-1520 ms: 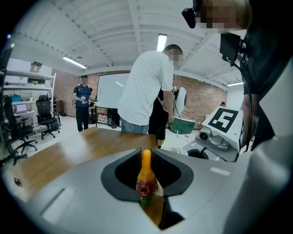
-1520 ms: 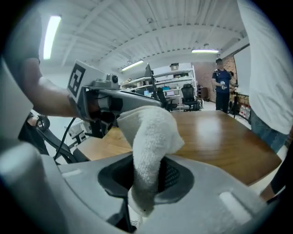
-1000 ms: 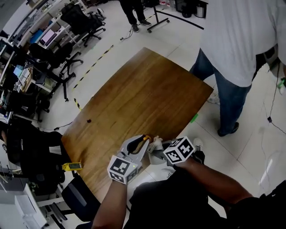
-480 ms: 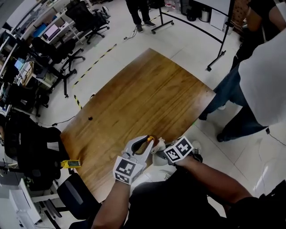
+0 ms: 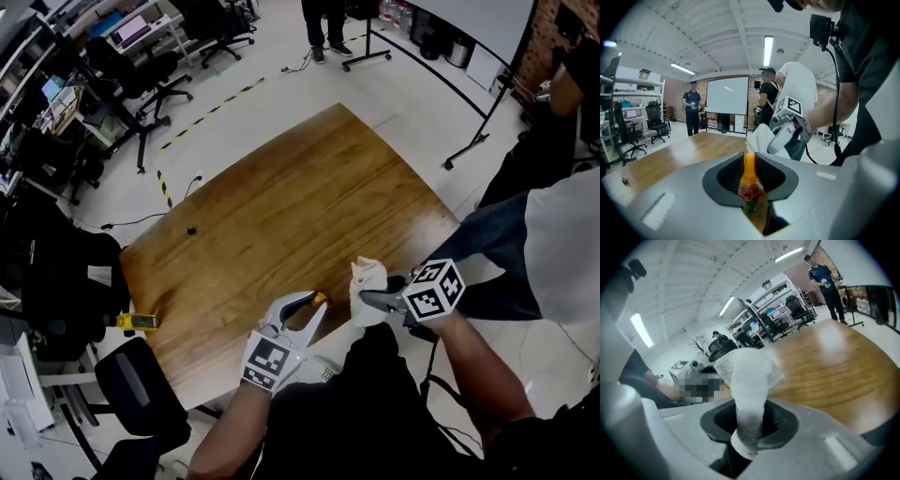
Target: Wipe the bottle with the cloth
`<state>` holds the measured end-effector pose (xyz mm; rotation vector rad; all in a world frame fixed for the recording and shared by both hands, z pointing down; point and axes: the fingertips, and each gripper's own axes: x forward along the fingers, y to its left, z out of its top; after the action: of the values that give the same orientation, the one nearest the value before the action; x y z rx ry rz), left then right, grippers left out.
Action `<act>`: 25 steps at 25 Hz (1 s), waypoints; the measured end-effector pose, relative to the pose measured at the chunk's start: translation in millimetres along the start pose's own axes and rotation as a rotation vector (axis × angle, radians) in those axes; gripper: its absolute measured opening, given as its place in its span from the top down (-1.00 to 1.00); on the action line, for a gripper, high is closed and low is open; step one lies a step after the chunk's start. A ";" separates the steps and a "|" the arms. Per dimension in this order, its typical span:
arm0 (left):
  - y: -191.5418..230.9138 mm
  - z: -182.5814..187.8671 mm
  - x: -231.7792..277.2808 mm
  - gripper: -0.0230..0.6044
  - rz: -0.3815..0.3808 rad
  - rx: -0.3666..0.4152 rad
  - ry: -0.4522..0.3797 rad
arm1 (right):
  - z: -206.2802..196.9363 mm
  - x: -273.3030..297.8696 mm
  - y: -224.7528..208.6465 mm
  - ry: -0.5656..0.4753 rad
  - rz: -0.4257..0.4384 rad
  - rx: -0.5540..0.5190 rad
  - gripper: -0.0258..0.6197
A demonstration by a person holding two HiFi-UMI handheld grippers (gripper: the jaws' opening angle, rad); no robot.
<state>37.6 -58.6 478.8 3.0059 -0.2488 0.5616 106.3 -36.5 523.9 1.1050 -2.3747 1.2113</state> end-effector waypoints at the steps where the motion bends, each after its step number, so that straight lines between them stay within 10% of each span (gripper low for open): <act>1: -3.4 0.8 2.1 0.65 0.014 -0.002 0.009 | 13.3 -4.2 -0.9 -0.012 0.041 -0.007 0.69; 8: -1.3 13.5 2.9 0.40 0.134 -0.006 0.052 | 80.5 25.7 6.3 0.102 0.286 -0.150 0.69; 18: 16.5 19.2 1.7 0.40 0.428 -0.255 0.083 | 96.2 75.8 48.1 0.543 0.829 -0.389 0.69; 25: 16.2 11.5 5.9 0.44 0.511 -0.308 0.083 | 60.6 107.8 61.2 0.803 0.916 -0.582 0.69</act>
<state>44.3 -76.6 470.9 2.6036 -1.0107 0.6112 -4.8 -116.6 507.2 -0.6245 -2.2585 0.7863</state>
